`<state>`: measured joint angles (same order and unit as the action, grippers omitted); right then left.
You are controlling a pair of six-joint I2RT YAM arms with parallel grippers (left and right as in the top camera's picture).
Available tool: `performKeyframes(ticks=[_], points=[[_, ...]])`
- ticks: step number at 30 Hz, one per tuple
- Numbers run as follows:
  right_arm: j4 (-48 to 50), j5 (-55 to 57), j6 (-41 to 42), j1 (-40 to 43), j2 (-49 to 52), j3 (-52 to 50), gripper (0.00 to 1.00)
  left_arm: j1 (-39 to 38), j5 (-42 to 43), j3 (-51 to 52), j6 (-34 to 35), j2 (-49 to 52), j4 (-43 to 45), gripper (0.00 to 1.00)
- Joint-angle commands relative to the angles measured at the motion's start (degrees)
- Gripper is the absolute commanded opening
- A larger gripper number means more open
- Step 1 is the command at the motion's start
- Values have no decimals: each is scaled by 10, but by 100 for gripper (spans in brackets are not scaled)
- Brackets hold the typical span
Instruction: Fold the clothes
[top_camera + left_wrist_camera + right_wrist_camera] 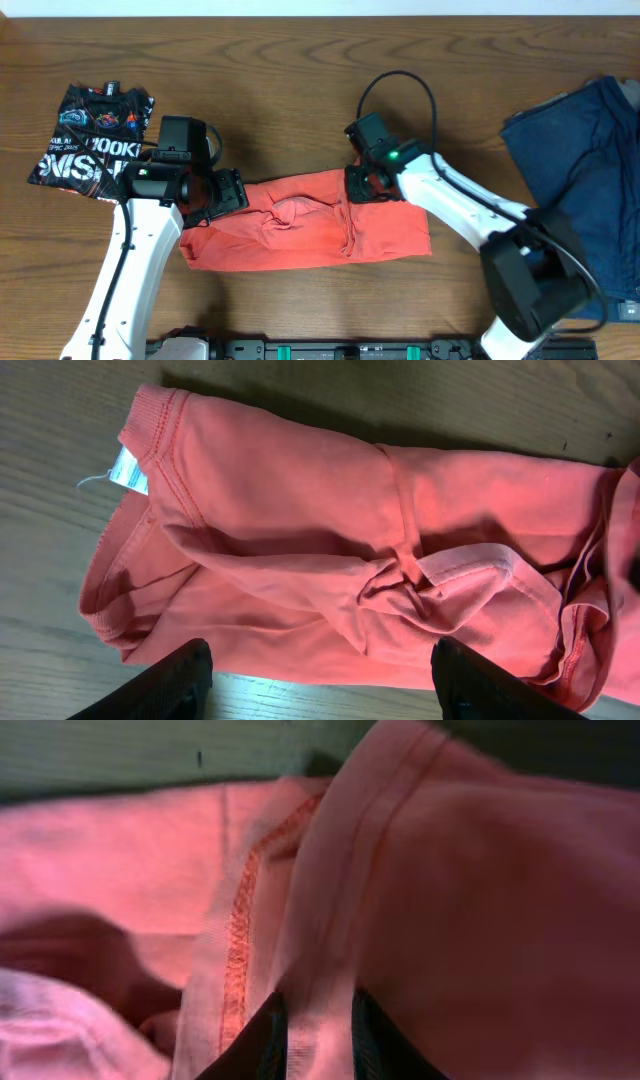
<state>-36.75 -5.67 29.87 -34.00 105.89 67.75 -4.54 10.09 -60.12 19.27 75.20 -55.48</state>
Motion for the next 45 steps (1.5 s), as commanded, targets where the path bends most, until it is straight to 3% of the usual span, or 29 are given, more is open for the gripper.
performKeyframes(ticks=[1, 5, 13, 17, 20, 22, 23, 25, 34, 40, 45], points=[[12, -17, -6, -21, 25, 5, 19, 3, -3, 1, -5, -3, -2, 72], [46, -88, -58, -40, 35, 5, 17, 3, -3, 1, -5, -3, -2, 72], [58, -62, -57, -47, 33, 5, 22, 3, -3, 1, -5, -3, -4, 73], [26, -45, -67, -30, 2, 28, 25, 3, -3, 1, -18, -3, -6, 83], [-25, -6, -86, -8, -44, 67, 28, 3, -3, 1, -38, -3, -6, 98], [-63, 11, -101, 13, -82, 95, 36, 3, -14, 1, -62, -3, -6, 98], [-81, 19, -103, 24, -101, 106, 46, 4, -35, 1, -68, -2, -6, 98], [-112, 25, -102, 47, -132, 119, 52, 9, -72, 1, -70, 5, -6, 98], [-256, 25, -91, 136, -171, 117, 55, 77, -45, 1, -149, 135, 1, 98], [-258, 25, -89, 145, -167, 93, 56, 100, -39, 1, -191, 223, 29, 98], [-254, 29, -89, 146, -167, 85, 56, 99, 43, 1, -232, 275, 43, 98]])
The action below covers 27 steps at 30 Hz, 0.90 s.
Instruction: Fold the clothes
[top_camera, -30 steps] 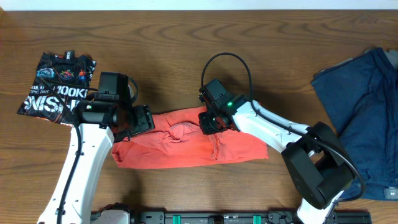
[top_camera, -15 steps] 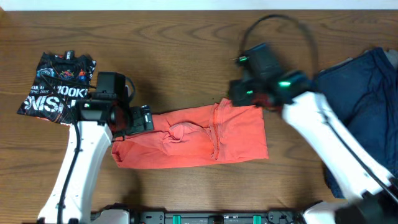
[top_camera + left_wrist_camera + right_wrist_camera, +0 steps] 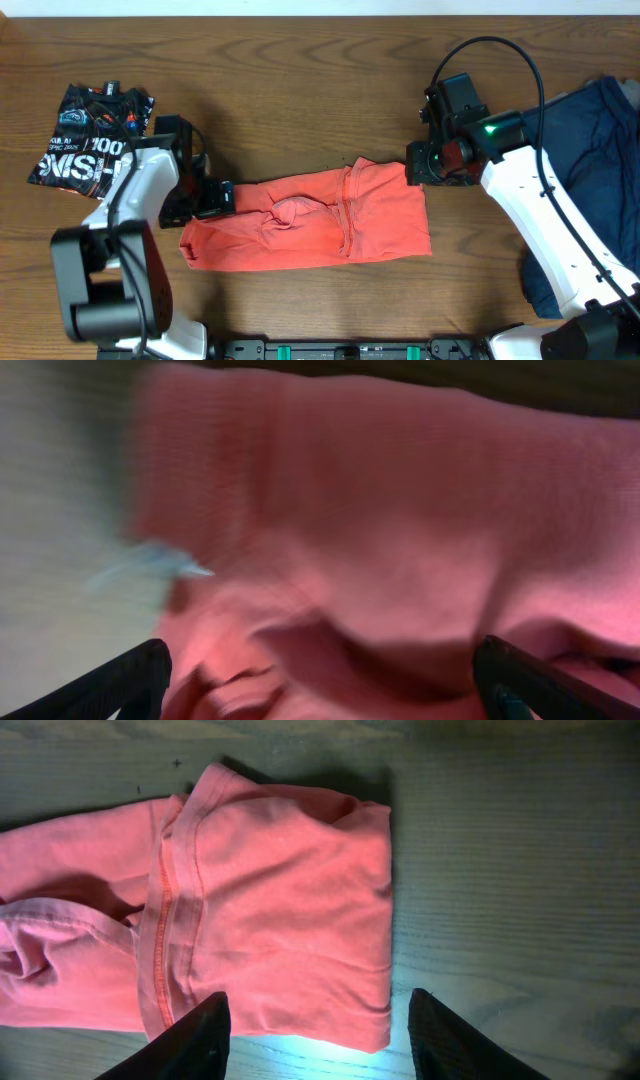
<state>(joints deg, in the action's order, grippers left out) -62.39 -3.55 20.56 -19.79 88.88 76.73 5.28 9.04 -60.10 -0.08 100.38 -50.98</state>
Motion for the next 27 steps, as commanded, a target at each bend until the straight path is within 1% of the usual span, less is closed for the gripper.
performKeyframes(ticks=[1, 6, 8, 10, 11, 17, 19, 23, 27], points=[[4, 8, 4, 3, 3, -5, 56, 1, 63, 1, -41, 33, -3, 98], [8, 13, 4, 4, 3, -5, 56, 1, 69, 3, -42, 62, -12, 100], [7, 18, 4, 4, 3, -5, 56, 1, 69, 3, -42, 67, -14, 95], [6, 19, 4, 4, 3, -5, 56, 1, 68, 2, -42, 67, -14, 87], [6, 19, 4, 4, 3, -5, 56, 1, 68, 1, -42, 66, -14, 86], [7, 23, 4, 4, 3, -5, 56, 3, 33, -55, -38, 33, -51, 88], [7, 23, 4, 4, 3, -5, 56, 3, 32, -68, -38, 15, -53, 92], [9, 23, 4, 4, 3, -5, 56, 3, -10, -71, -37, -9, -54, 95], [9, 23, 4, 4, 3, -5, 56, 3, -10, -54, -28, -2, -41, 97]])
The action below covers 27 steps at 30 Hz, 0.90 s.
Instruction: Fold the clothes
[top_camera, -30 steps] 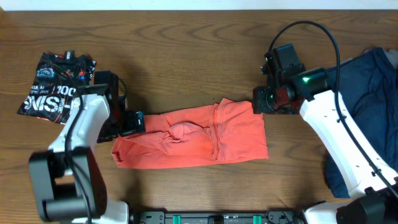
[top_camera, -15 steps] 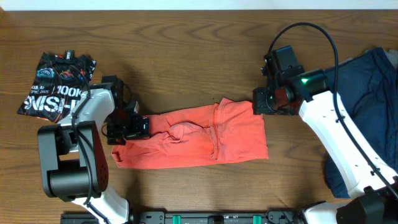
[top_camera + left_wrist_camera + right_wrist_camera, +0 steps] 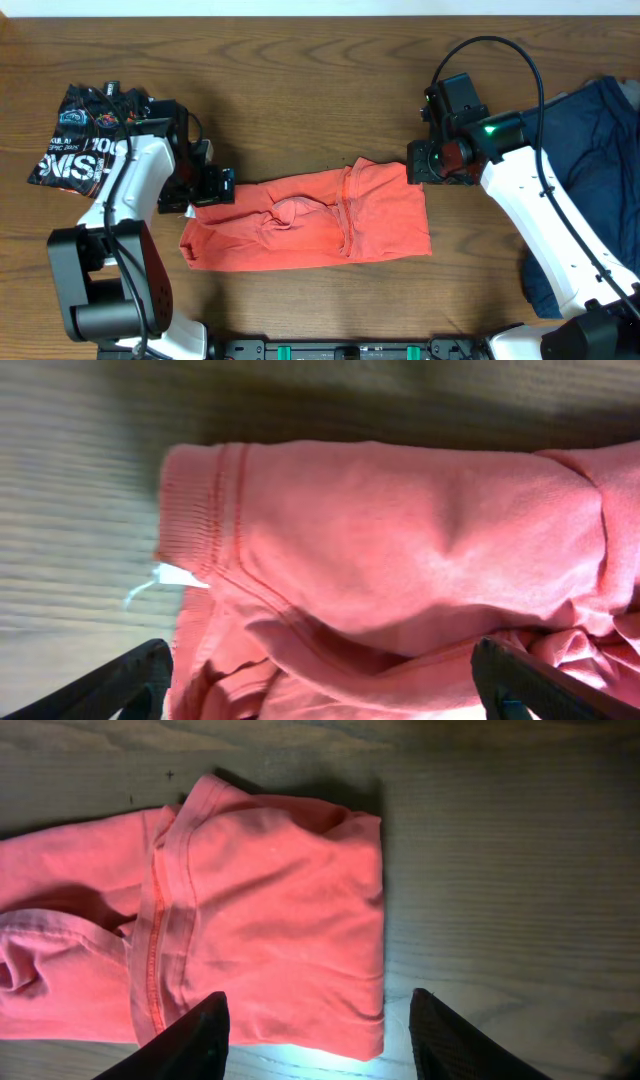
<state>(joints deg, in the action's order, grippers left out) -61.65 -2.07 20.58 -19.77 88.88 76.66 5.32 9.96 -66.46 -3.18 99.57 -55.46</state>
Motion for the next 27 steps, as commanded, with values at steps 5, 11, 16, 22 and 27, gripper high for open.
performKeyframes(ticks=[5, 11, 16, 22, 27], points=[[1, 11, 4, 5, 3, -4, 56, 2, -21, 63, 2, 21, 49, 98], [-4, 17, 4, 5, 3, -4, 56, 2, -34, 113, 7, 43, 110, 99], [-4, 19, 4, 5, 3, -4, 56, 2, -19, 131, 15, 49, 127, 98], [-4, 19, 4, 5, 3, -4, 56, 0, 36, 131, 15, 49, 117, 84], [-5, 19, 4, 5, 3, -4, 56, 0, 78, 131, 15, 49, 114, 49]])
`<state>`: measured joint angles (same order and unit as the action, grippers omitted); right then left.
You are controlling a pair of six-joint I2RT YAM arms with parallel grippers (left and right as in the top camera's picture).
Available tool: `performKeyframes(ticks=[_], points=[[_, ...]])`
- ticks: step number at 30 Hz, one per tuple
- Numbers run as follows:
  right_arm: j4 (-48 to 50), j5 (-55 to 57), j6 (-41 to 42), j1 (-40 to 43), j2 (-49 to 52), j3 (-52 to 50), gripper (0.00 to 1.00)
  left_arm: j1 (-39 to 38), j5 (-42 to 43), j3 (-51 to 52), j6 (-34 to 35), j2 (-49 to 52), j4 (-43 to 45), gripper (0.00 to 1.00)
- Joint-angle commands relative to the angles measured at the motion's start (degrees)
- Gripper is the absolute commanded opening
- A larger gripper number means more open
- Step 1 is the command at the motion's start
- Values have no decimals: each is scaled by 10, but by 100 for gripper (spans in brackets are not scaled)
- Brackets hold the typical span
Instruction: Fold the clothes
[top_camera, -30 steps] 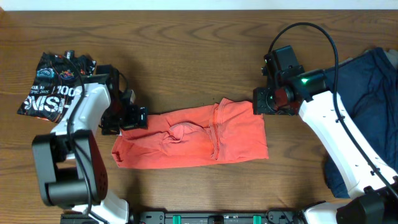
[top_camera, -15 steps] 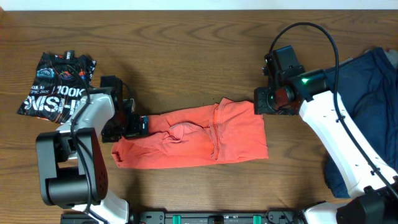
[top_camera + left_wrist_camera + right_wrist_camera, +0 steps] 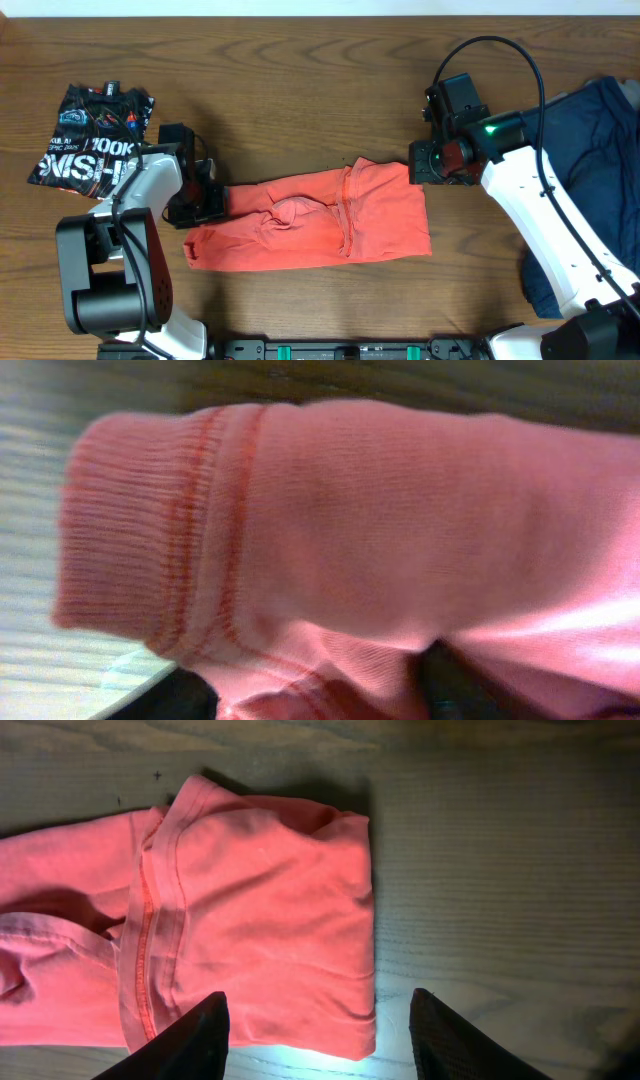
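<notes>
An orange garment (image 3: 310, 220) lies as a long, loosely folded strip across the middle of the table. My left gripper (image 3: 205, 203) is low at its left end. In the left wrist view the ribbed hem (image 3: 150, 540) fills the frame, and the left gripper (image 3: 315, 680) stands open with fabric bulging between its fingertips. My right gripper (image 3: 418, 165) hovers open over the strip's upper right corner. From the right wrist, the garment's right end (image 3: 260, 920) lies flat under the right gripper (image 3: 315, 995), which holds nothing.
A folded black printed shirt (image 3: 95, 140) lies at the far left. A heap of dark blue clothing (image 3: 585, 170) covers the right edge of the table. The right arm's black cable (image 3: 500, 50) loops above it.
My left gripper has dropped from just above the strip's upper left corner onto its left end. Its fingers stand closer together, around the ribbed hem. The right gripper has barely shifted.
First my right gripper was shut on a fold at the strip's middle and the left hung open over the left part. Then the right had let go and stood open at the right corner. The left went to the left end, wide open, and now straddles the hem.
</notes>
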<state>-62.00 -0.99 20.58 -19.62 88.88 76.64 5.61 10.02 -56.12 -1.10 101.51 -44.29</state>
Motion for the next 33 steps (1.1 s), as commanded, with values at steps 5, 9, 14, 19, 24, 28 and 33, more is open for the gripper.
performKeyframes(ticks=[5, 9, 14, 19, 24, 28, 33], points=[[-2, 8, 4, 5, 3, -4, 56, -1, 74, 20, -6, 28, -3, 24], [-2, 8, 4, 5, 3, -4, 56, -1, 47, -2, -4, 28, -20, 10], [-2, 10, 4, 6, 3, -4, 56, 13, 8, -51, 25, 28, -71, 6], [-4, 28, 4, 6, 3, -4, 55, 57, 8, -111, 27, 28, -122, 6], [-6, 39, 4, 19, 3, -4, 56, 108, 8, -176, 44, 28, -167, 6], [-8, 39, 3, 46, 3, -4, 56, 122, 17, -242, 75, 28, -236, 6], [-9, 40, -1, 78, 3, -4, 56, 78, 119, -293, 74, 21, -326, 6]])
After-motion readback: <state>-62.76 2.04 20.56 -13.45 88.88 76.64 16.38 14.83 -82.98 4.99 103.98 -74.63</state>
